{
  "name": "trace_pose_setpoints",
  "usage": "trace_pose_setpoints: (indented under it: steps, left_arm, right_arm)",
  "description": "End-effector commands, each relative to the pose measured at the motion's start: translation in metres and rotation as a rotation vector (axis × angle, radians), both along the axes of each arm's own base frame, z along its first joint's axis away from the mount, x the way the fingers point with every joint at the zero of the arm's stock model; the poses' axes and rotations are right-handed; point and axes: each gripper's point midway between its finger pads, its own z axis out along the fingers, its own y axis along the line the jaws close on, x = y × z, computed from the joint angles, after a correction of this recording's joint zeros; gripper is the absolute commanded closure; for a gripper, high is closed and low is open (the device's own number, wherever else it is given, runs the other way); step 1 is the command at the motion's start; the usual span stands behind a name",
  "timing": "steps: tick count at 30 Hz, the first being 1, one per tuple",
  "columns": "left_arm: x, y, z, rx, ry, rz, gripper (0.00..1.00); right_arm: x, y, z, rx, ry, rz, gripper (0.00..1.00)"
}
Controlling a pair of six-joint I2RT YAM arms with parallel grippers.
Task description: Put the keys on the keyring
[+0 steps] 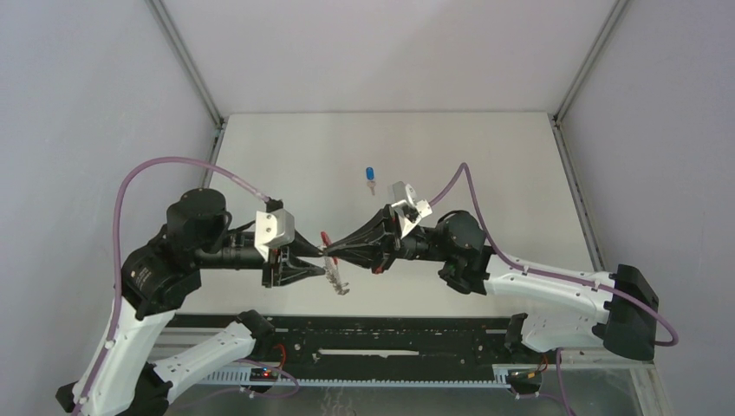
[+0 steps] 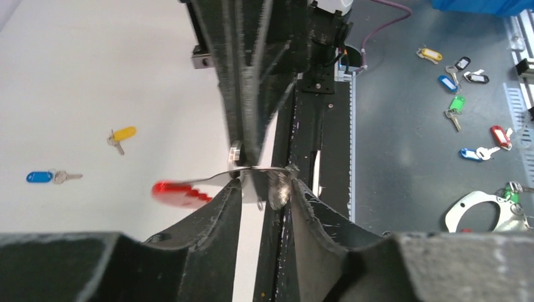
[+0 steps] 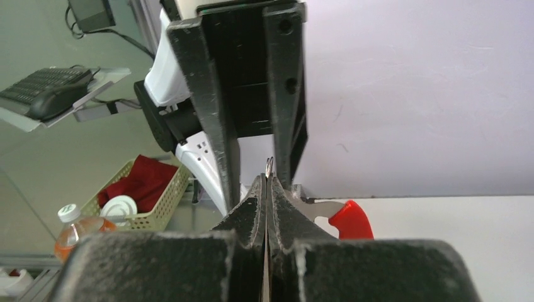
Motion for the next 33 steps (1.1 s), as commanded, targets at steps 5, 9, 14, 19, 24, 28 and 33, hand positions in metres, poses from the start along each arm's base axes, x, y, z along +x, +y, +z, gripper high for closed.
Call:
trace_pose_setpoints:
  steps: [5, 9, 14, 19, 24, 28, 33]
  left_arm:
    - [0.014, 0.009, 0.009, -0.011, -0.038, 0.122, 0.57]
    - [0.010, 0.007, 0.010, -0.016, -0.028, 0.099, 0.49]
    - [0.000, 0.001, 0.015, -0.043, 0.013, 0.041, 0.45]
    - [-0.002, -0.003, 0.014, -0.048, 0.040, 0.015, 0.51]
    - [0.001, -0.006, 0.020, -0.064, 0.035, 0.019, 0.55]
    - [0.000, -0.008, 0.023, -0.067, 0.048, 0.010, 0.55]
    - [-0.006, -0.007, 0.026, -0.074, 0.041, -0.017, 0.59]
  right_arm:
    - [-0.013, -0.020, 0.020, 0.070, -0.036, 0.036, 1.00]
    - [-0.015, -0.021, 0.021, 0.077, -0.029, 0.053, 1.00]
    - [-0.014, -0.020, 0.025, 0.101, -0.028, 0.051, 1.00]
    - [-0.015, -0.017, 0.024, 0.111, -0.022, 0.071, 1.00]
    - [-0.016, -0.016, 0.023, 0.113, -0.019, 0.086, 1.00]
    - [-0.016, -0.016, 0.023, 0.111, -0.013, 0.089, 1.00]
    - [-0.014, -0.016, 0.024, 0.116, -0.015, 0.076, 1.00]
